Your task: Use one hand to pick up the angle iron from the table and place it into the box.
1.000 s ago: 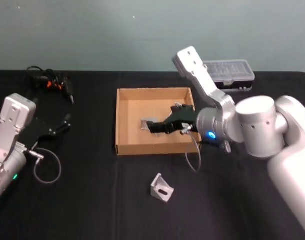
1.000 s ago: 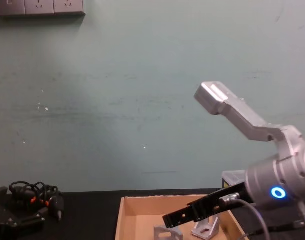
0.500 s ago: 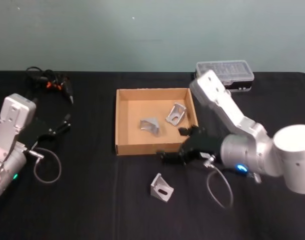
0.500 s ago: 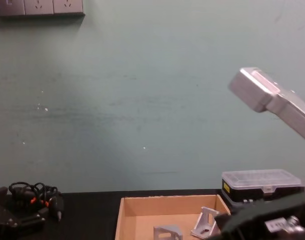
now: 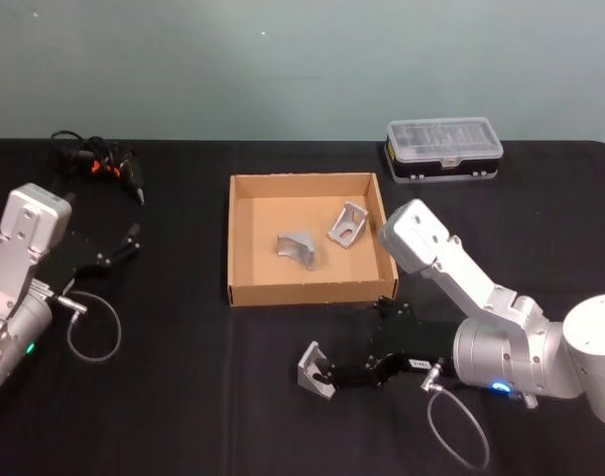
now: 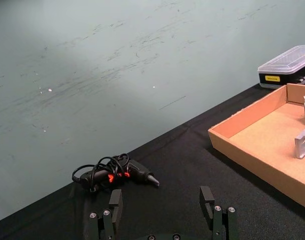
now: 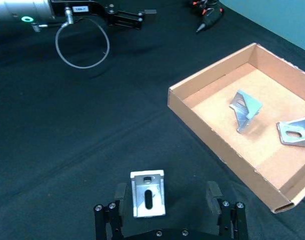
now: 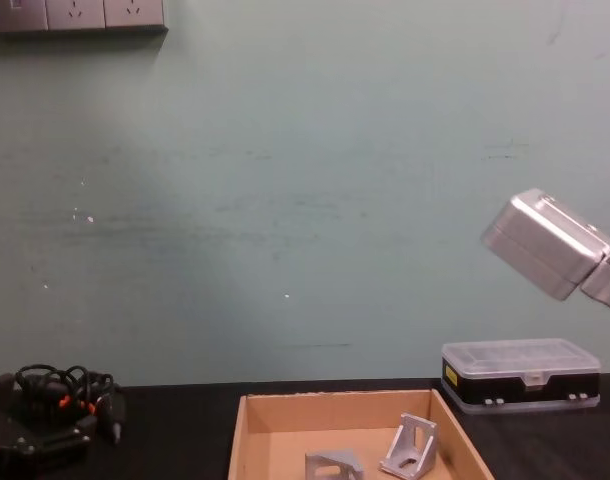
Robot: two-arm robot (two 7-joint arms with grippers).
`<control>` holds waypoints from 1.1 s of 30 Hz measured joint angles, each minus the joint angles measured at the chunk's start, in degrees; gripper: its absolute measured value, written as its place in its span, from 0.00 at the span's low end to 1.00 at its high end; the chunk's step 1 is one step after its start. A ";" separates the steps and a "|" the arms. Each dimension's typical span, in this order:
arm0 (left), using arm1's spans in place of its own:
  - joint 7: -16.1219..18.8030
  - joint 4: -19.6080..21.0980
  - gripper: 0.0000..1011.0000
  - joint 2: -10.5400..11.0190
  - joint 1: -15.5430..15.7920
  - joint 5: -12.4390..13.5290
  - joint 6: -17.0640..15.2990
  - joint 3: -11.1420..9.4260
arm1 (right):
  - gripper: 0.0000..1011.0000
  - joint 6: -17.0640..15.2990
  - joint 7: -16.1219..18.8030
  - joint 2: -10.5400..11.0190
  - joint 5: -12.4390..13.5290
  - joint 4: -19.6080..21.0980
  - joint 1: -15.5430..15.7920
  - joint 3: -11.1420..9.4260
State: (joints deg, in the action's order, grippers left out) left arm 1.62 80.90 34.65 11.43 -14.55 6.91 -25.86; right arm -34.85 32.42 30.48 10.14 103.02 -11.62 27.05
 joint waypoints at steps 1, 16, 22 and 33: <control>0.00 0.00 1.00 0.00 0.00 0.00 0.00 0.00 | 0.99 0.17 0.11 0.24 0.24 0.12 0.03 0.20; 0.00 0.00 1.00 0.00 0.00 0.00 0.00 0.00 | 0.99 0.71 0.38 0.57 1.50 -0.51 -0.95 3.34; 0.00 0.00 1.00 0.00 0.00 0.00 0.00 0.00 | 0.99 0.19 -0.31 0.07 1.82 -1.66 -1.80 4.64; 0.00 0.00 1.00 0.00 0.00 0.00 0.00 0.00 | 0.99 -0.02 -1.35 -1.48 1.74 -4.67 -3.98 7.01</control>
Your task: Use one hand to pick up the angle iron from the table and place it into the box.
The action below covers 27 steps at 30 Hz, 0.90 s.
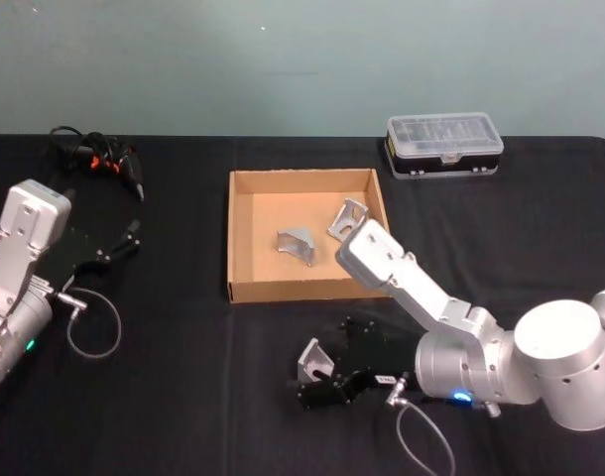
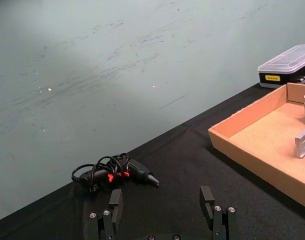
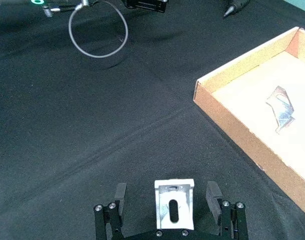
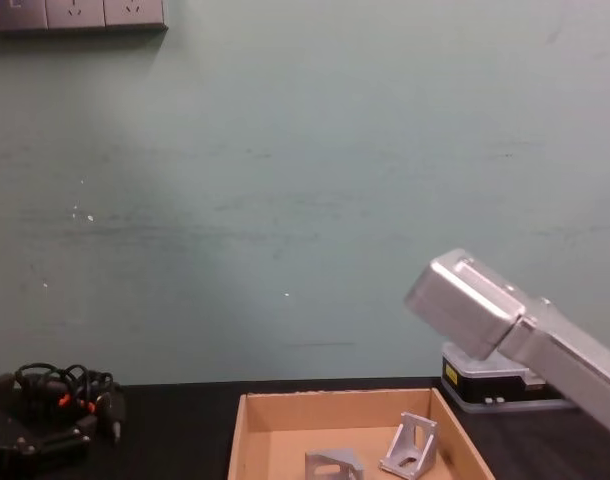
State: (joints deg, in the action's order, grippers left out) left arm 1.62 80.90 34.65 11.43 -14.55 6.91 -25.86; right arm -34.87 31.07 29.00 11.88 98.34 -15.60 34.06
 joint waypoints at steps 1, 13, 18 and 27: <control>0.00 0.00 1.00 0.00 0.00 0.00 0.00 0.00 | 0.99 0.01 -0.09 -0.38 -0.08 -0.64 -0.43 0.32; 0.00 0.00 1.00 0.00 0.00 0.00 0.00 0.00 | 0.99 0.48 -0.78 -2.94 -1.10 -4.88 -2.54 2.05; 0.00 0.00 1.00 0.00 0.00 0.00 0.00 0.00 | 0.99 0.57 -0.84 -3.28 -1.29 -5.33 -2.69 2.22; 0.00 0.00 1.00 0.00 0.00 0.00 0.00 0.00 | 0.93 0.57 -0.83 -3.14 -1.30 -5.19 -2.63 2.14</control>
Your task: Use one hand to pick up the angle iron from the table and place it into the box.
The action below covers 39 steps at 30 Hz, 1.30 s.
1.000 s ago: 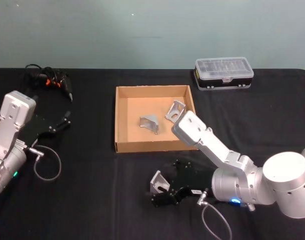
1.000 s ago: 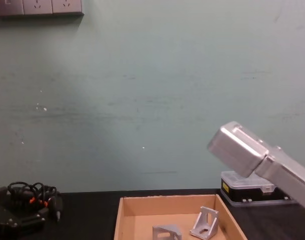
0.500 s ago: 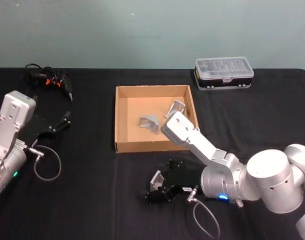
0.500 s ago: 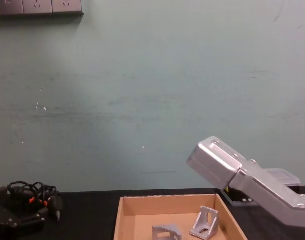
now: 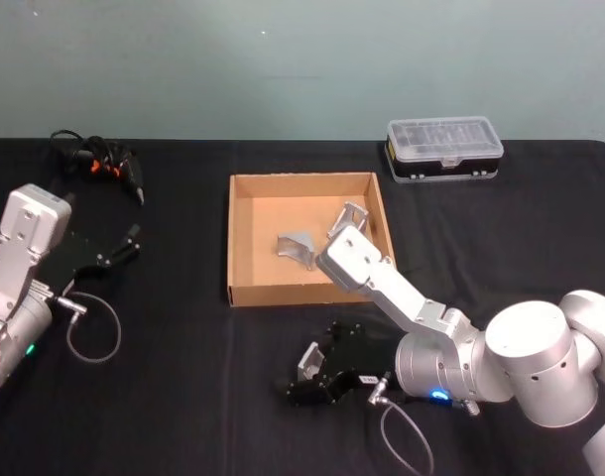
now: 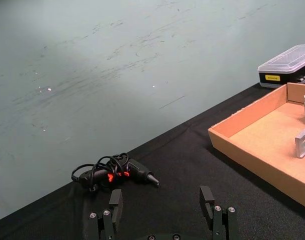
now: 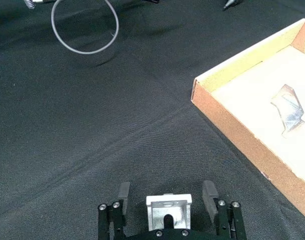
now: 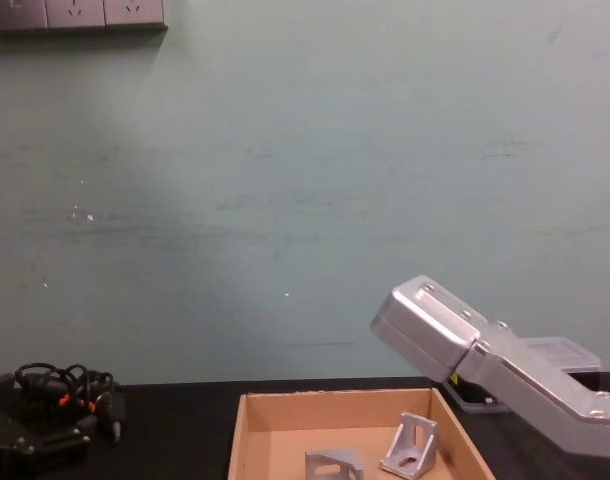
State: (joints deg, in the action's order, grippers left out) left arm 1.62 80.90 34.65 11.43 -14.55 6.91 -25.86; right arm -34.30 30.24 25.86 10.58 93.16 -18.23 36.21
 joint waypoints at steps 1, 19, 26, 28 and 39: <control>0.00 0.00 1.00 0.00 0.00 0.00 0.00 0.00 | 0.92 0.00 0.00 0.01 0.00 0.01 0.00 -0.01; 0.00 0.00 1.00 0.00 0.00 0.00 0.00 0.00 | 0.45 -0.03 0.03 0.12 0.06 0.17 0.08 -0.11; 0.00 0.00 1.00 0.00 0.00 0.00 0.00 0.00 | 0.45 -0.04 0.03 0.13 0.08 0.21 0.08 -0.11; 0.00 0.00 1.00 0.00 0.00 0.00 0.00 0.00 | 0.45 -0.04 0.03 0.14 0.08 0.21 0.08 -0.11; 0.00 0.00 1.00 0.00 0.00 0.00 0.00 0.00 | 0.45 -1.77 -0.46 0.91 3.18 3.29 0.95 -3.45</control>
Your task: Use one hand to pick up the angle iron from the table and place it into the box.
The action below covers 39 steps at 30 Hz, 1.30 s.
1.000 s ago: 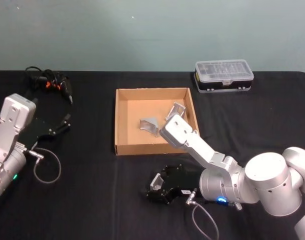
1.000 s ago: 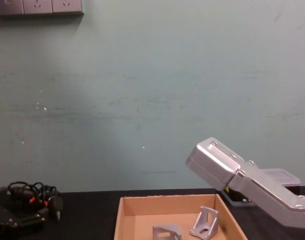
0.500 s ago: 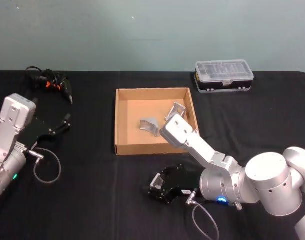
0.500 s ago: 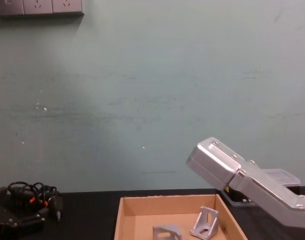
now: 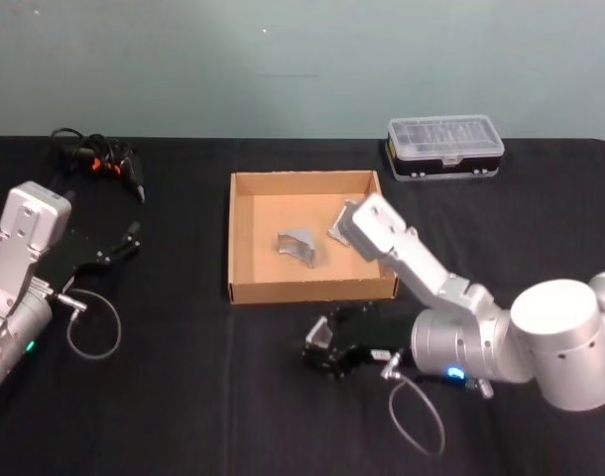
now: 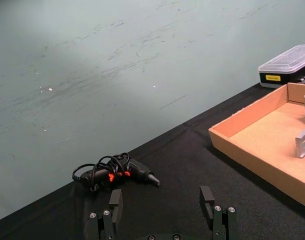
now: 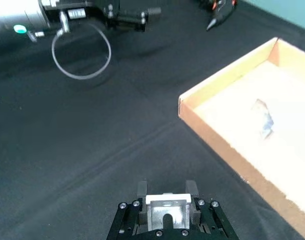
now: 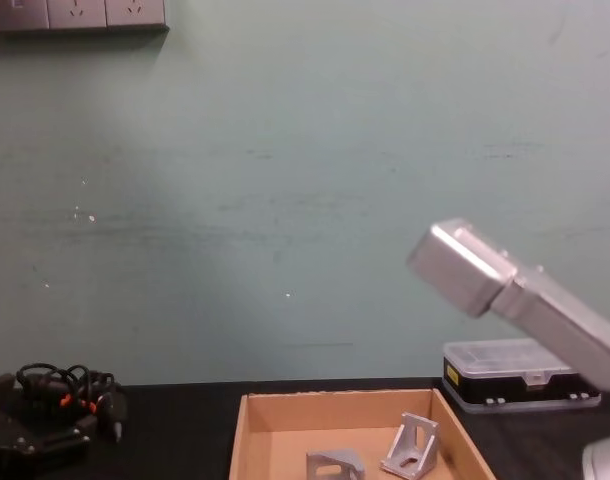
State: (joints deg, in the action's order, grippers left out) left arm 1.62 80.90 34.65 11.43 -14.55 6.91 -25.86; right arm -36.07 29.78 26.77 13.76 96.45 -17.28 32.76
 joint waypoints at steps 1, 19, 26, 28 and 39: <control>0.00 0.00 1.00 0.00 0.00 0.00 0.00 0.00 | 0.45 -0.15 -0.02 0.03 0.17 0.23 -0.09 -0.12; 0.00 0.00 1.00 0.00 0.00 0.00 0.00 0.00 | 0.45 -3.92 -2.25 -5.35 4.42 -11.22 -11.43 -2.54; 0.00 0.00 1.00 0.00 0.00 0.00 0.00 -0.01 | 0.45 -2.74 -4.13 -7.95 4.16 -17.93 -15.42 -2.28; 0.00 0.00 1.00 0.00 0.00 0.00 0.00 0.00 | 0.45 -2.40 -4.37 -8.48 3.94 -19.38 -16.05 -2.09; 0.00 0.00 1.00 0.00 0.00 0.00 0.00 0.00 | 0.45 1.55 -4.32 -12.13 2.91 -30.57 -19.95 -1.12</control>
State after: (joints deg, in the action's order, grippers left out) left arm 1.62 80.90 34.65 11.43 -14.55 6.91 -25.86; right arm -34.52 25.46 14.64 16.67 65.87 -37.23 31.63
